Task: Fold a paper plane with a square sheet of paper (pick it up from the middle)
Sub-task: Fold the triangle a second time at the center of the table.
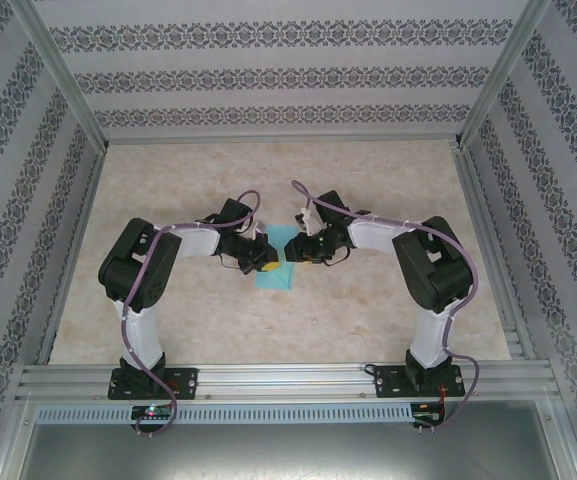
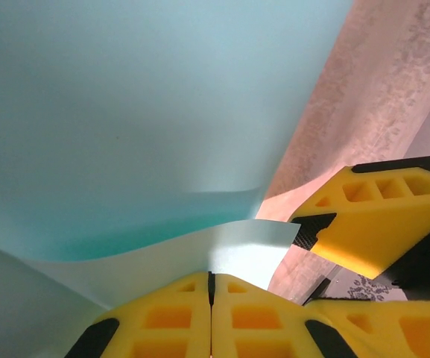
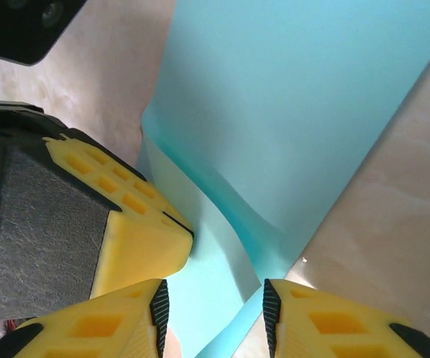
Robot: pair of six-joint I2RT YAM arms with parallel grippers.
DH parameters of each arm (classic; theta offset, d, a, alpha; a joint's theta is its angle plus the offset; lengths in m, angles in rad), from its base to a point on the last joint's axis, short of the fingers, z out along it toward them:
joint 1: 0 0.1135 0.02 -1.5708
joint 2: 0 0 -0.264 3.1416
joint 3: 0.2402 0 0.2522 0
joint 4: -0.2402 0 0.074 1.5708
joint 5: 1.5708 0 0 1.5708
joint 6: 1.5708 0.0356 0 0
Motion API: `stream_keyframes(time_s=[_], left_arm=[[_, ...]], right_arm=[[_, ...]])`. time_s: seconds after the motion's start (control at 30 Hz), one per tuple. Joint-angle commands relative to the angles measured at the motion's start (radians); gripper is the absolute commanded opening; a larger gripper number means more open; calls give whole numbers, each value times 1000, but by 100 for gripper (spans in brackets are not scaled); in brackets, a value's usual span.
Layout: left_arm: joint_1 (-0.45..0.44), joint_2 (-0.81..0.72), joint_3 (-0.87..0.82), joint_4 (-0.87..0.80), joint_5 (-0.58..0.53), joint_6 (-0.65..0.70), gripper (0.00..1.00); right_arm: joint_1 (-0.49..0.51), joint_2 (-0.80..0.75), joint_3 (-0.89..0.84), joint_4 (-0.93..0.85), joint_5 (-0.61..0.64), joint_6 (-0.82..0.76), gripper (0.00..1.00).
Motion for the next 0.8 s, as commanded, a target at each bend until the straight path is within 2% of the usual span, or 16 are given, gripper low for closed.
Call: stream_keyframes(time_s=[0.0,0.2,0.33,0.47,0.53,0.77], left_arm=[[-16,13,-16,26,-16,-9,8],[-15,11,-18,25,-14,-8,8],[-15,9,-21,26,-15,-8,8],[-16,9,-20,28,-16,-8,8],[-15,9,-19,28,-15,-9,8],[-15,10,-18,27,-17,-10,8]], right_arm=[[-2,-25,-37,132,6,131,40],[1,-4,-50,151,38,173,36],[2,-2,-62,190,8,190,25],[3,0,-52,154,13,147,14],[3,5,-43,128,23,124,15],[4,-4,-64,132,23,132,27]])
